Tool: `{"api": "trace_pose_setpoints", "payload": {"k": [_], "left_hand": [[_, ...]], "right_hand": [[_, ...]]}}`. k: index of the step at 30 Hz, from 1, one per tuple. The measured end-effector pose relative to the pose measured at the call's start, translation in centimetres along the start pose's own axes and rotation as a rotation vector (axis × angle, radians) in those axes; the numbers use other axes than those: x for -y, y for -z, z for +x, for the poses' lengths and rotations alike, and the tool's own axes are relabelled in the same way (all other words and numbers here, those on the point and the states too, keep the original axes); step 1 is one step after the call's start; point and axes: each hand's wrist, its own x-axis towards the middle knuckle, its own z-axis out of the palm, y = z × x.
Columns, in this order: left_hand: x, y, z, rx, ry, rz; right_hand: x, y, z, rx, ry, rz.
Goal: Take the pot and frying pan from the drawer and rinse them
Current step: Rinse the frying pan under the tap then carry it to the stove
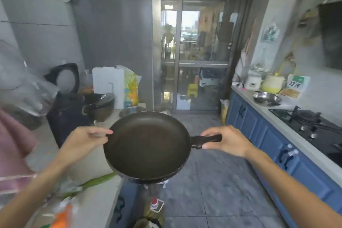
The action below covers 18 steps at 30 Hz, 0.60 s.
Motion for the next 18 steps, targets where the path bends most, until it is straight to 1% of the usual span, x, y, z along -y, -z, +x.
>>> {"api": "trace_pose_setpoints", "payload": {"k": [5, 10, 13, 18], "left_hand": [[-7.4, -14.3, 10.6, 0.147, -0.090, -0.045], [-14.7, -27.5, 17.3, 0.287, -0.132, -0.108], [-18.1, -34.8, 21.3, 0.381, -0.191, -0.128], [-24.0, -48.7, 28.1, 0.596, -0.313, -0.146]], "right_hand": [[-12.9, 7.7, -1.7, -0.101, -0.165, -0.021], [-23.6, 14.2, -3.7, -0.178, -0.321, -0.060], [-29.2, 16.6, -4.9, -0.220, -0.416, -0.077], [-37.8, 19.0, -7.5, -0.332, -0.630, -0.082]]}}
